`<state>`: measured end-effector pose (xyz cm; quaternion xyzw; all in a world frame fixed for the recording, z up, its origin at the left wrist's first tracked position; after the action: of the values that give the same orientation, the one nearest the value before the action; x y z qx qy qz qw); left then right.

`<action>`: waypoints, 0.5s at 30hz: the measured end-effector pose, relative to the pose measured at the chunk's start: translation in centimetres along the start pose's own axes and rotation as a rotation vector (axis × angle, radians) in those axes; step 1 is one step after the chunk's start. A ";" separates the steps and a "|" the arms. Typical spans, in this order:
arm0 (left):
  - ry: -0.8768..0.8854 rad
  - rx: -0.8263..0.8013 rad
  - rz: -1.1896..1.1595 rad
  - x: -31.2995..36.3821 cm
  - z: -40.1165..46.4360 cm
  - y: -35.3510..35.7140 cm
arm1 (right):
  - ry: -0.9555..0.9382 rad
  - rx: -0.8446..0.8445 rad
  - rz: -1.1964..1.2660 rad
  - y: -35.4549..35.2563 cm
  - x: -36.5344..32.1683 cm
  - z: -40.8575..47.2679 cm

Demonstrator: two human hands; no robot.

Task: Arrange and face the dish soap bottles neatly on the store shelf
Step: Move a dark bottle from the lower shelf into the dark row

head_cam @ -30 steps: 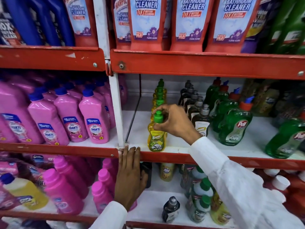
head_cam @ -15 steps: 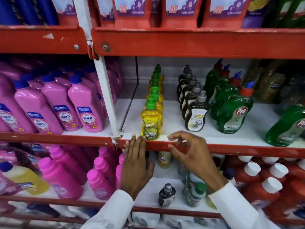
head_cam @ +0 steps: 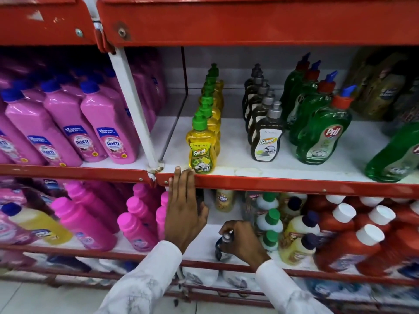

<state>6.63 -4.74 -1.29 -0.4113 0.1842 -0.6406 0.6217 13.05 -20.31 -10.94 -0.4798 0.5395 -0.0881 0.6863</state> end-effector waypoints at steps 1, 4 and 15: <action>0.005 -0.005 0.002 -0.1 0.0 0.0 | 0.001 0.015 0.001 -0.2 -0.1 -0.1; 0.025 -0.020 0.021 -0.4 0.0 0.0 | -0.013 0.127 0.052 -2.5 -1.6 -1.3; -0.009 0.050 -0.037 -0.1 0.0 0.4 | -0.226 0.778 0.110 -22.6 -14.1 -6.9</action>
<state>6.90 -4.68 -1.59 -0.4019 0.1578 -0.6547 0.6205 10.69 -27.07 15.63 -0.1616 0.4122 -0.1953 0.8751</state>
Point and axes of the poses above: each hand's wrist, its own z-axis towards the middle knuckle, its own y-axis out of the palm, x = y × z, the point moved 5 cm from there along z, towards the middle knuckle, and after that the axes turned 4 degrees about x, right-handed, at the moved point
